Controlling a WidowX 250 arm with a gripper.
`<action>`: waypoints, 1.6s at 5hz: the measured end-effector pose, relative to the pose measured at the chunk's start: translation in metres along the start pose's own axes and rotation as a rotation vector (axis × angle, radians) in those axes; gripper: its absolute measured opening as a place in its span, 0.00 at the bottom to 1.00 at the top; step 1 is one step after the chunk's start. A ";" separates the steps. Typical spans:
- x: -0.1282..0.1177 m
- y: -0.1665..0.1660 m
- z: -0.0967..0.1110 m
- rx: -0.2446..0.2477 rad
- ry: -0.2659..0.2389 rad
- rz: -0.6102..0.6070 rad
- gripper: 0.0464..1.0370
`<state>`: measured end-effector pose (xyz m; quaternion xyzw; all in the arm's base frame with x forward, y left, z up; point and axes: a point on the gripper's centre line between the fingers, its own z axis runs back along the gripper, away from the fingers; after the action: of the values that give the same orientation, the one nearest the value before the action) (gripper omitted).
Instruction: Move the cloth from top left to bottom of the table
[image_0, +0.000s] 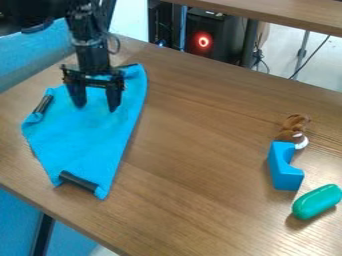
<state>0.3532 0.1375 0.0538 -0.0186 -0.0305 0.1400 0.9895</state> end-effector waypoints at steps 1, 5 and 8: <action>-0.001 0.001 -0.009 0.001 -0.023 -0.002 0.96; 0.075 0.010 -0.014 0.042 -0.063 0.171 0.96; 0.071 -0.017 -0.021 0.006 -0.020 0.163 0.96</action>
<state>0.4269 0.1406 0.0372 -0.0166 -0.0383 0.2201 0.9746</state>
